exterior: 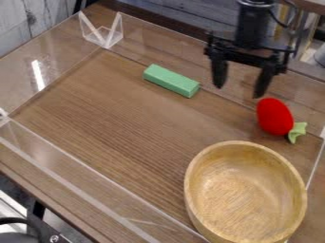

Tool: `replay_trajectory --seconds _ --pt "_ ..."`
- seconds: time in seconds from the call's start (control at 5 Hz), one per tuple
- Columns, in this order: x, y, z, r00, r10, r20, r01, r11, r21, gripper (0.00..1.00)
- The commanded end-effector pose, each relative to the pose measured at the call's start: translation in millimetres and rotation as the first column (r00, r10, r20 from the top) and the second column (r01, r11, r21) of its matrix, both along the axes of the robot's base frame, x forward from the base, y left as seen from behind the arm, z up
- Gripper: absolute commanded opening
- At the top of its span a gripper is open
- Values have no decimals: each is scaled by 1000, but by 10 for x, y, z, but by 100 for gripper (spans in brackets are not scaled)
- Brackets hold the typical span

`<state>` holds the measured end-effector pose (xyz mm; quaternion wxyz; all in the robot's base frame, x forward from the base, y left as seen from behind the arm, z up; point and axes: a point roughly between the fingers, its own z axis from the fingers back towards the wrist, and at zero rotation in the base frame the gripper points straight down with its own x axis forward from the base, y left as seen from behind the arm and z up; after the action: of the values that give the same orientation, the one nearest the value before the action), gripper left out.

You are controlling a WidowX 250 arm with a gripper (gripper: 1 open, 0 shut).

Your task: Move the red fruit to the left

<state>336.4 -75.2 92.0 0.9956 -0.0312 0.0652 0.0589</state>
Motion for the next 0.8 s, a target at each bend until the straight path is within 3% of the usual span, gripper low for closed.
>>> replay_trajectory --seconds 0.0,0.2,0.4,0.6 --pt "221 -233 179 993 93 66 -91 995 -33 100" --pt "262 -284 10 983 175 57 -173 984 -34 100" --pt "310 -309 -146 961 271 52 -270 962 -36 100" --pt "330 -367 -259 946 319 50 -318 947 -36 100"
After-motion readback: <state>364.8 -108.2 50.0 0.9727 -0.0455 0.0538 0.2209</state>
